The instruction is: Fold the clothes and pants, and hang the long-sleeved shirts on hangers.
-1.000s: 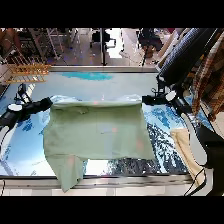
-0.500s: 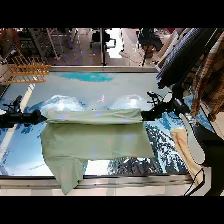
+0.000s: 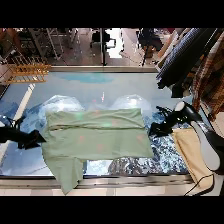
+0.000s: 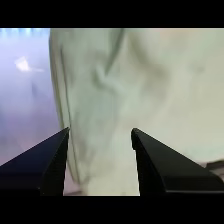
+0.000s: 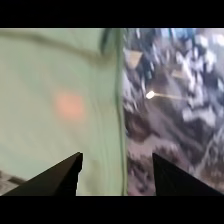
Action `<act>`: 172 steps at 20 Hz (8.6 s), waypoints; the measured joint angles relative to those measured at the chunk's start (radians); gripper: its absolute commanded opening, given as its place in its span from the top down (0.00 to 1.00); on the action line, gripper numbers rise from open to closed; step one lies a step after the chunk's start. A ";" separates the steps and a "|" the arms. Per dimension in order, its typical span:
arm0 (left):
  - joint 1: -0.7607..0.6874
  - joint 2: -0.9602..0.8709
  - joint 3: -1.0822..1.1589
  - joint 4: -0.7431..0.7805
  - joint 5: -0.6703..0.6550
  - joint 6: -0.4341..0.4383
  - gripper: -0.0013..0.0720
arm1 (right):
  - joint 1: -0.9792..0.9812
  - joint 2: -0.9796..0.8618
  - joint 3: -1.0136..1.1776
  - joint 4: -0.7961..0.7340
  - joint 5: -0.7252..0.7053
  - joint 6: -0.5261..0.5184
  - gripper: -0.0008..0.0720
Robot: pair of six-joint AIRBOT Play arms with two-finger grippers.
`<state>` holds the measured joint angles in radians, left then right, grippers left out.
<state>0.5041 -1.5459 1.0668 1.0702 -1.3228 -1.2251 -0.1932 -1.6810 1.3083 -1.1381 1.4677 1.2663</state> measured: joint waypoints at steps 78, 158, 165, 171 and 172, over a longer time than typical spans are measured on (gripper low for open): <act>-0.248 -0.010 0.096 -0.306 0.207 0.410 0.98 | 0.042 -0.207 0.198 0.251 -0.216 -0.171 0.97; -0.462 0.439 0.143 -0.246 -0.247 0.072 0.97 | -0.838 0.227 0.062 0.220 0.169 0.130 0.96; -0.462 0.424 0.143 -0.232 -0.225 0.072 0.97 | -1.069 0.304 -0.076 0.022 0.196 0.129 0.96; -0.462 0.401 0.143 -0.229 -0.209 0.072 0.97 | -1.116 0.312 -0.090 -0.226 0.245 0.129 0.80; -0.462 0.399 0.143 -0.229 -0.207 0.072 0.97 | -1.118 0.312 -0.091 -0.262 0.244 0.129 0.61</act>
<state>0.0425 -1.1473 1.2095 0.8410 -1.5295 -1.1526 -1.3117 -1.3693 1.2175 -1.4002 1.7119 1.3949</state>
